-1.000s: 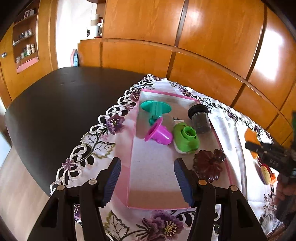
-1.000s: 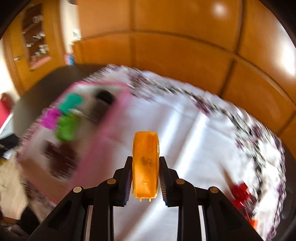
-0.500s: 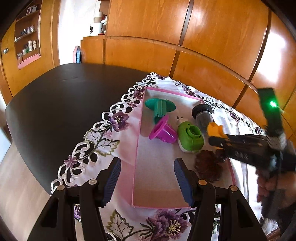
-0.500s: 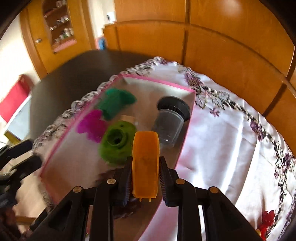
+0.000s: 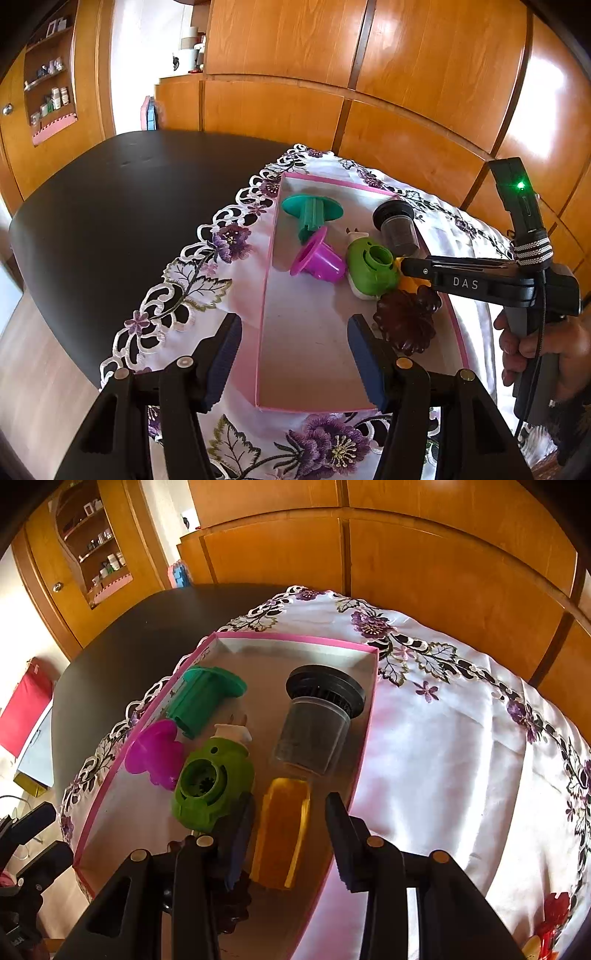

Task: Organize rigid objects
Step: 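Carry the orange piece into the tray and open the right tool, then move the left tool to the yellow oval piece and grasp it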

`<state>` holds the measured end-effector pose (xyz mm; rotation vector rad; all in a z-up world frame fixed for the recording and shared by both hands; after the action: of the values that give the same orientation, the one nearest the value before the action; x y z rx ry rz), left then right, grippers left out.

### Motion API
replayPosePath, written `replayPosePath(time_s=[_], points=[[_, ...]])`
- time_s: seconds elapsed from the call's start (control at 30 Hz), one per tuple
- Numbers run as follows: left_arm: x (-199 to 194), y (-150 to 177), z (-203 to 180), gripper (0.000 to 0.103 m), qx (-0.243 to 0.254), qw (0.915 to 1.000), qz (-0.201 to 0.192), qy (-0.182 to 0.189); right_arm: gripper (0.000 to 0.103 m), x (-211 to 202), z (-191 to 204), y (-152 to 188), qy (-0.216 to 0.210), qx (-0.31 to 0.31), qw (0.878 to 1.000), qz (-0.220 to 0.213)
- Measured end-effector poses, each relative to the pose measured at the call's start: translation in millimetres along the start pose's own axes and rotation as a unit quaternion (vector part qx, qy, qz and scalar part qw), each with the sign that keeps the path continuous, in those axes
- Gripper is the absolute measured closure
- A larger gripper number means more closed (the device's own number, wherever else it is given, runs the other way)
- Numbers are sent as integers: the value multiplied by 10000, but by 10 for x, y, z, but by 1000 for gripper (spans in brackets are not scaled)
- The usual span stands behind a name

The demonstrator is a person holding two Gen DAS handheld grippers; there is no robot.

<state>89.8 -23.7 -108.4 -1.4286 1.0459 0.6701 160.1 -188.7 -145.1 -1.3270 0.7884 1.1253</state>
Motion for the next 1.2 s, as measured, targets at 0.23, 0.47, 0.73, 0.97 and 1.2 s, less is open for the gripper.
replayPosePath(time_s=[0.23, 0.47, 0.73, 0.97, 1.2], points=[[-8, 12, -19, 43, 39, 10000, -1, -13, 63, -61, 25, 31, 183, -10, 9998, -98], [-34, 21, -41, 43, 57, 10000, -33, -40, 61, -245, -36, 54, 267, 204, 9987, -389], [-62, 28, -81, 43, 107, 9999, -47, -52, 58, -569, -137, 153, 332, 302, 9959, -786], [-65, 42, -136, 42, 171, 9998, -41, -45, 58, -756, -298, 324, 433, 379, 9938, -952], [-69, 54, -200, 42, 270, 9996, -33, -53, 58, -948, -560, 492, 577, 540, 9908, -1101]])
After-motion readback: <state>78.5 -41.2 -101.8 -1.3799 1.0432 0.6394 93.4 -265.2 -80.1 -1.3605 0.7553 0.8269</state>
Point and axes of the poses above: each gripper's, at about its wrist camera, not at the fingertips, and x roughly the way its jaws point, z to its left, y to its underside, the point moved 8 cm from there along x, roughly the way its jaws point, and after that the axes turned 15 degrees about z, right-handed, at the moved point
